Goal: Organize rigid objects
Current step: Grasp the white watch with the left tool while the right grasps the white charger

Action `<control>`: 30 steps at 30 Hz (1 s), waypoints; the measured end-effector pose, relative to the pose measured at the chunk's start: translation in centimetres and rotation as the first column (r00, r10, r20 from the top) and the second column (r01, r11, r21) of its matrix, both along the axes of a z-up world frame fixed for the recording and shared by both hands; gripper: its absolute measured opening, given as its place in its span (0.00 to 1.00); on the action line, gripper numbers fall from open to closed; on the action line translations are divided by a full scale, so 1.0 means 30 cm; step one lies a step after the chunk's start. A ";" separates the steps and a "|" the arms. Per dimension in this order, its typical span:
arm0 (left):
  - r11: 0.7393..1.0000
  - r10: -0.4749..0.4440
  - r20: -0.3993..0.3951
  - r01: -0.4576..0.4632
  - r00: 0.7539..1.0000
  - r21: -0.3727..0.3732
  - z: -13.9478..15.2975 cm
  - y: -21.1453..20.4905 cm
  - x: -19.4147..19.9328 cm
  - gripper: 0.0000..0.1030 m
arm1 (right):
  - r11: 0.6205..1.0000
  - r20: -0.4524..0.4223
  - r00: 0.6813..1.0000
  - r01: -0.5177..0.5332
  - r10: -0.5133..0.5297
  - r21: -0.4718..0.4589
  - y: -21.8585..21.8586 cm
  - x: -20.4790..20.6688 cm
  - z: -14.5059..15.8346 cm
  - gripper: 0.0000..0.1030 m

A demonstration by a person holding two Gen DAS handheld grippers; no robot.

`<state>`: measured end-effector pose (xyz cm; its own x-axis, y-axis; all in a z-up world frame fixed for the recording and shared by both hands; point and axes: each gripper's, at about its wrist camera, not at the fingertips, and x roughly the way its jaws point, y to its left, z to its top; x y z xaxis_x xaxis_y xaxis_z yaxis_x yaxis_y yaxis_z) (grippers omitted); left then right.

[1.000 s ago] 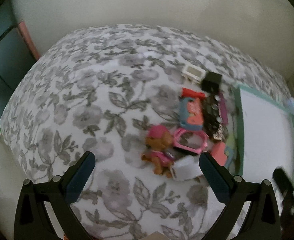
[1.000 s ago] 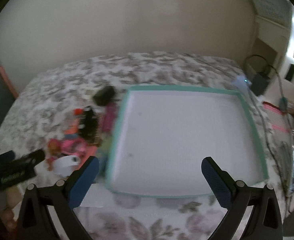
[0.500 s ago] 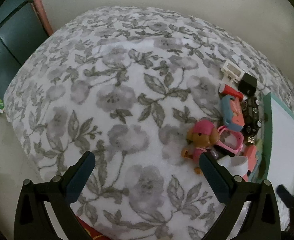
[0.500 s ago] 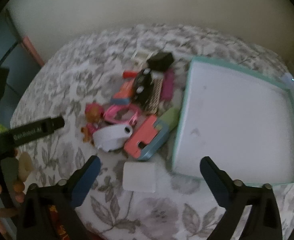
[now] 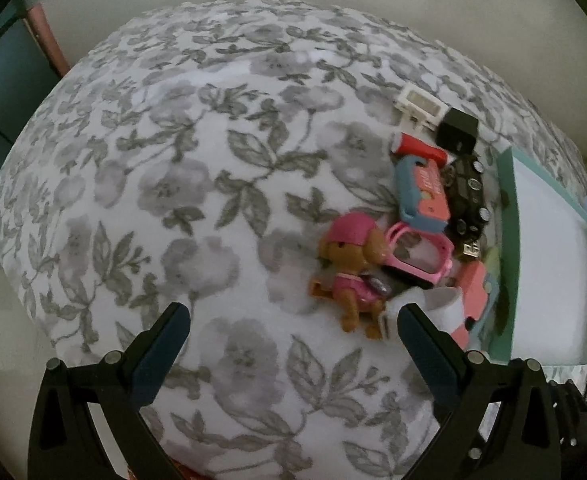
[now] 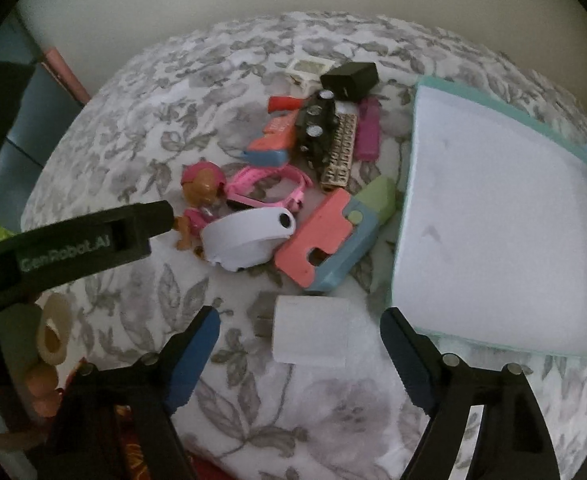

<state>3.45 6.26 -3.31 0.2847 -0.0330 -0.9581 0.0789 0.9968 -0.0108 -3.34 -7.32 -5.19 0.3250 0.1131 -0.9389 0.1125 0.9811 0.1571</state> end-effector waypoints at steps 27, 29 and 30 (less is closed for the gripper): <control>0.997 0.013 -0.134 -0.024 0.991 -0.079 -0.046 -0.147 0.035 0.98 | 0.997 -0.106 0.994 0.025 -0.018 0.070 -0.006 0.088 -0.112 0.75; 0.996 0.004 -0.130 -0.016 0.992 -0.092 -0.047 -0.161 0.037 0.96 | 0.995 -0.104 0.994 0.033 -0.024 0.089 -0.049 0.082 -0.114 0.75; 0.995 -0.001 -0.126 -0.011 0.992 -0.096 -0.047 -0.167 0.037 0.94 | 0.995 -0.104 0.994 0.038 -0.028 0.096 -0.067 0.078 -0.115 0.75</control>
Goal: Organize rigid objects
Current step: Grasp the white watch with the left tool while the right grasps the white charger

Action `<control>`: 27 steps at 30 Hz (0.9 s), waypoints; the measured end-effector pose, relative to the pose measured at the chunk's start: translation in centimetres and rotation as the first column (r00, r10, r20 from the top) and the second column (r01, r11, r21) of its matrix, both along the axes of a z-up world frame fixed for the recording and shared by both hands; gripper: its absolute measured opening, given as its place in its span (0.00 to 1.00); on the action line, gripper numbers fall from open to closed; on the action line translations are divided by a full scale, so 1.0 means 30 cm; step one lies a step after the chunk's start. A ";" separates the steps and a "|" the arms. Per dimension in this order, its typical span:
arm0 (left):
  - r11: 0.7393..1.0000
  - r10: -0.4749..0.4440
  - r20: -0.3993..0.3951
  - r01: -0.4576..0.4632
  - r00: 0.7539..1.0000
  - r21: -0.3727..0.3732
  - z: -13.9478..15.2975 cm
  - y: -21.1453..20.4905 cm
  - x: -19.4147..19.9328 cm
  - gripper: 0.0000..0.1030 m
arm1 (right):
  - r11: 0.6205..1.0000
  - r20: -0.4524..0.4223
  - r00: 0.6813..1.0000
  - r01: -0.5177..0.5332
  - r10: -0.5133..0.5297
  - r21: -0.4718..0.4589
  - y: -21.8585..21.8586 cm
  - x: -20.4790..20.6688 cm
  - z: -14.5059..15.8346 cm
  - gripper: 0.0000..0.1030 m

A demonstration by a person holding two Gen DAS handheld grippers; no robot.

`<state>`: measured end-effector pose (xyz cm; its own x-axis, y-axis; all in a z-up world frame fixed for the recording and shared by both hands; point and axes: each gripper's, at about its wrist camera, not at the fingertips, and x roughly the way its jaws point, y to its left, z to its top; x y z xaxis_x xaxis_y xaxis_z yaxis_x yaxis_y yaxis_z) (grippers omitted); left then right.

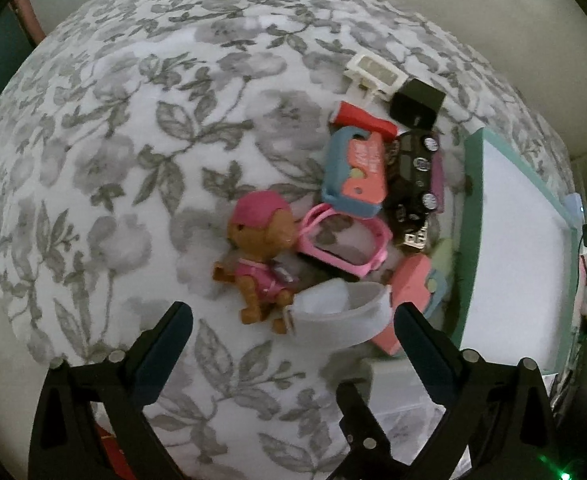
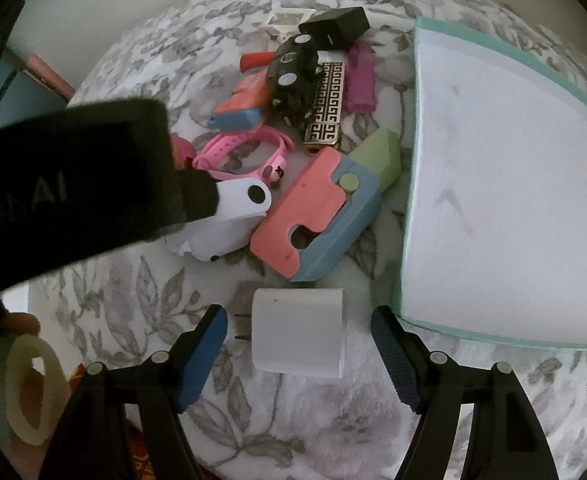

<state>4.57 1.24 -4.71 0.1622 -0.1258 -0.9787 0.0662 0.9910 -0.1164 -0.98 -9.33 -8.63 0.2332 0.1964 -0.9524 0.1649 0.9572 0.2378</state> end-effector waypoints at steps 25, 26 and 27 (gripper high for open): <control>0.995 -0.088 -0.020 0.087 0.996 -0.057 -0.048 -0.072 -0.004 0.64 | 1.000 0.001 1.000 0.023 -0.023 -0.003 -0.037 -0.018 0.006 0.60; 0.994 -0.096 -0.019 0.094 0.995 -0.062 -0.049 -0.077 -0.002 0.56 | 1.000 0.002 1.000 0.024 -0.024 -0.003 -0.044 -0.028 0.005 0.59; 0.992 -0.100 -0.023 0.098 0.995 -0.076 -0.049 -0.074 -0.006 0.50 | 1.000 0.002 1.000 0.026 -0.026 -0.001 -0.044 -0.031 0.006 0.59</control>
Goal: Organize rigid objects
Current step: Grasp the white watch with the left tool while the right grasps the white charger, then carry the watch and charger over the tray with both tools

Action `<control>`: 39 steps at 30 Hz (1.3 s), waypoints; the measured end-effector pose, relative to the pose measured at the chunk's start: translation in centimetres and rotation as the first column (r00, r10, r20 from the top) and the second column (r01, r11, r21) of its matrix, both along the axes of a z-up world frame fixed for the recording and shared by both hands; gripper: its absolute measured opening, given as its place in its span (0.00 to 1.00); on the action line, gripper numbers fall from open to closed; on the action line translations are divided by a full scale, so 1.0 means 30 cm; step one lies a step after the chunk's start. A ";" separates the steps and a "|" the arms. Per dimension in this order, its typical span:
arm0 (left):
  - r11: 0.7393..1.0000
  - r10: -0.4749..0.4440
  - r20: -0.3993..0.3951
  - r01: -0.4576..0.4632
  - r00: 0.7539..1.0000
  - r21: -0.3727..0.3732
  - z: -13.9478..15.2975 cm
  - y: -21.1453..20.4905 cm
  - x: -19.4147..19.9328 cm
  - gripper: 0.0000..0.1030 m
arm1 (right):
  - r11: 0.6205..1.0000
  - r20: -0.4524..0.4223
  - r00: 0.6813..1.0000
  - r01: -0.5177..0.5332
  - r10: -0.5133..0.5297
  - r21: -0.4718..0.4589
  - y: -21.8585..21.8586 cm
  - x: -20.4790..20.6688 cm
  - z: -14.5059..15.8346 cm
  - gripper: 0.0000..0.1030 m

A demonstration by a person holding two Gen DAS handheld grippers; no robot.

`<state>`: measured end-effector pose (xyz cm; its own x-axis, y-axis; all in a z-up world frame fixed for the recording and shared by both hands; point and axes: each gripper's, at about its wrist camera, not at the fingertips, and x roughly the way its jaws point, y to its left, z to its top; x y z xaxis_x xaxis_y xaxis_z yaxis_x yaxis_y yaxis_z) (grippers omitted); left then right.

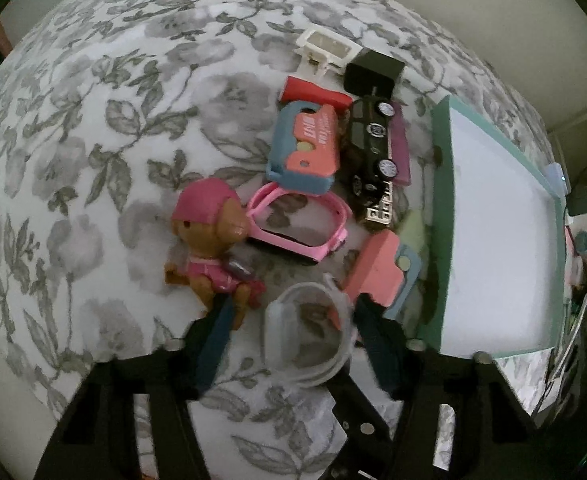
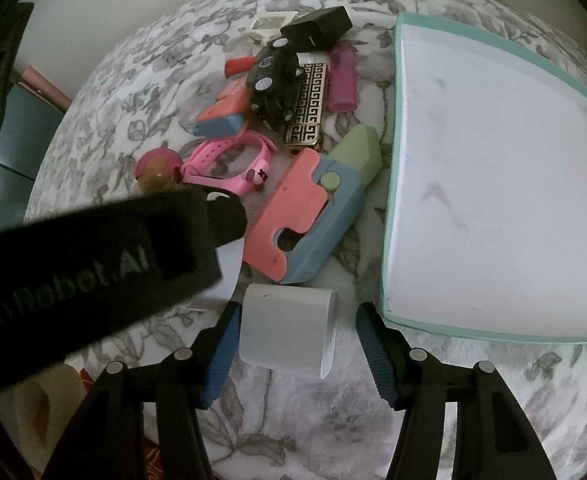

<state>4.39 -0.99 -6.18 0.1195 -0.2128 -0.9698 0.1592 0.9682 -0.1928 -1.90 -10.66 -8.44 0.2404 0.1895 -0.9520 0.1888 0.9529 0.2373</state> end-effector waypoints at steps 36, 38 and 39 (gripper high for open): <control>0.997 0.010 0.210 0.006 0.978 -0.078 0.236 0.021 -0.026 0.46 | 0.980 0.238 0.951 0.199 -0.198 0.020 -0.161 -0.084 0.217 0.48; 0.998 -0.007 0.206 0.021 0.978 -0.066 0.235 -0.008 -0.019 0.46 | 0.969 0.247 0.938 0.249 -0.243 0.010 -0.207 -0.086 0.227 0.48; 0.998 -0.016 0.204 0.029 0.979 -0.062 0.237 -0.024 -0.015 0.46 | 0.964 0.249 0.933 0.267 -0.261 0.008 -0.232 -0.085 0.233 0.48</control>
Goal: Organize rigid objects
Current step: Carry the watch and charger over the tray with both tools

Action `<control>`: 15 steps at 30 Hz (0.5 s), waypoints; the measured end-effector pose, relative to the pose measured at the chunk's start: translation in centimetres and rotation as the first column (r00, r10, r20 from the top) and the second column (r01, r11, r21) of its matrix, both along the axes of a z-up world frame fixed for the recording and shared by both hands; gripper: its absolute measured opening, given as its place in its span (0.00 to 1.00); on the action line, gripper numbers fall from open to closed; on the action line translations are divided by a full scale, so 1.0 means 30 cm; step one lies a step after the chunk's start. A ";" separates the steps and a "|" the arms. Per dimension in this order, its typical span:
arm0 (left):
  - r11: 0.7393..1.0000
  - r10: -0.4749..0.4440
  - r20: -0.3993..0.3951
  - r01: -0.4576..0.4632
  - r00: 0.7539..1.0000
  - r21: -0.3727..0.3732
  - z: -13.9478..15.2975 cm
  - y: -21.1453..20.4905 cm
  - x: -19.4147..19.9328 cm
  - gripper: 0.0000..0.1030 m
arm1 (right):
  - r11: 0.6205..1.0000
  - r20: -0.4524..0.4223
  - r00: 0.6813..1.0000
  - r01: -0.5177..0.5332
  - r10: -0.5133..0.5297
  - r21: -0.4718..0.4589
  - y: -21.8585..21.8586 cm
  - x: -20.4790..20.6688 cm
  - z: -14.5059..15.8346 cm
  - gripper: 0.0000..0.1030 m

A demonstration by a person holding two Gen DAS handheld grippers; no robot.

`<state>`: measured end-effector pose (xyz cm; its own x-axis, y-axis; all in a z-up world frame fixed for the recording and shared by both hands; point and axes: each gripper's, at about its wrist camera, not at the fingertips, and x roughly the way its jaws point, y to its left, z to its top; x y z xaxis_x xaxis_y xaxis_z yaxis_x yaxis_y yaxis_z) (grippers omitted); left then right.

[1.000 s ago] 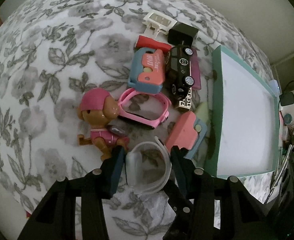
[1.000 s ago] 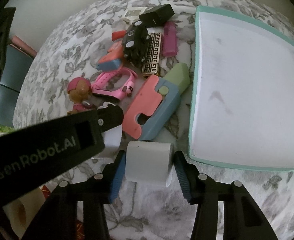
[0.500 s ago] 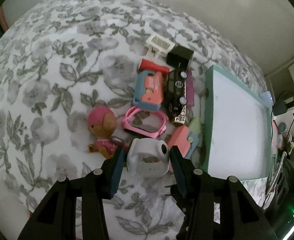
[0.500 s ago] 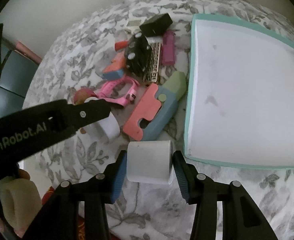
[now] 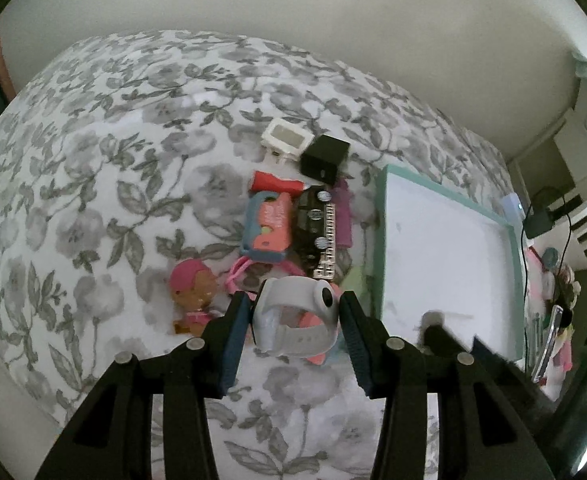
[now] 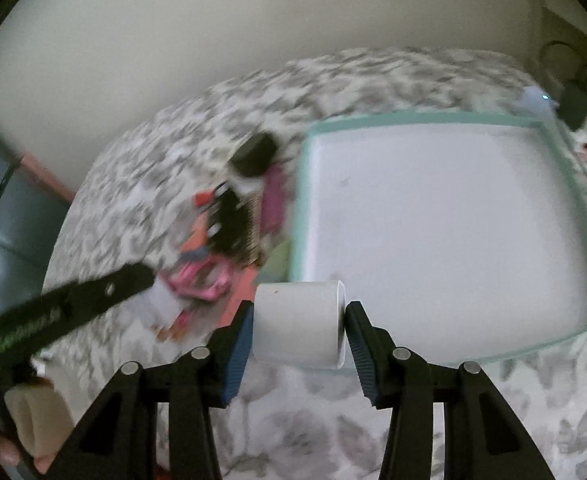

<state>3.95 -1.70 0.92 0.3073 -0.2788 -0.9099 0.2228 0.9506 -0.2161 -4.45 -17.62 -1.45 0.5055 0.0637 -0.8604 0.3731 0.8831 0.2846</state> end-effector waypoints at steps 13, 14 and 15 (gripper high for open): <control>0.989 -0.148 0.038 0.146 0.988 0.038 0.076 -0.335 0.073 0.47 | 0.950 0.016 0.954 0.300 -0.300 -0.082 -0.330 0.036 0.098 0.48; 0.987 -0.158 0.039 0.156 0.987 0.042 0.073 -0.359 0.076 0.47 | 0.946 0.017 0.950 0.313 -0.313 -0.080 -0.346 0.040 0.099 0.48; 0.985 -0.170 0.040 0.168 0.985 0.046 0.069 -0.385 0.080 0.47 | 0.942 0.016 0.946 0.325 -0.325 -0.084 -0.363 0.048 0.098 0.48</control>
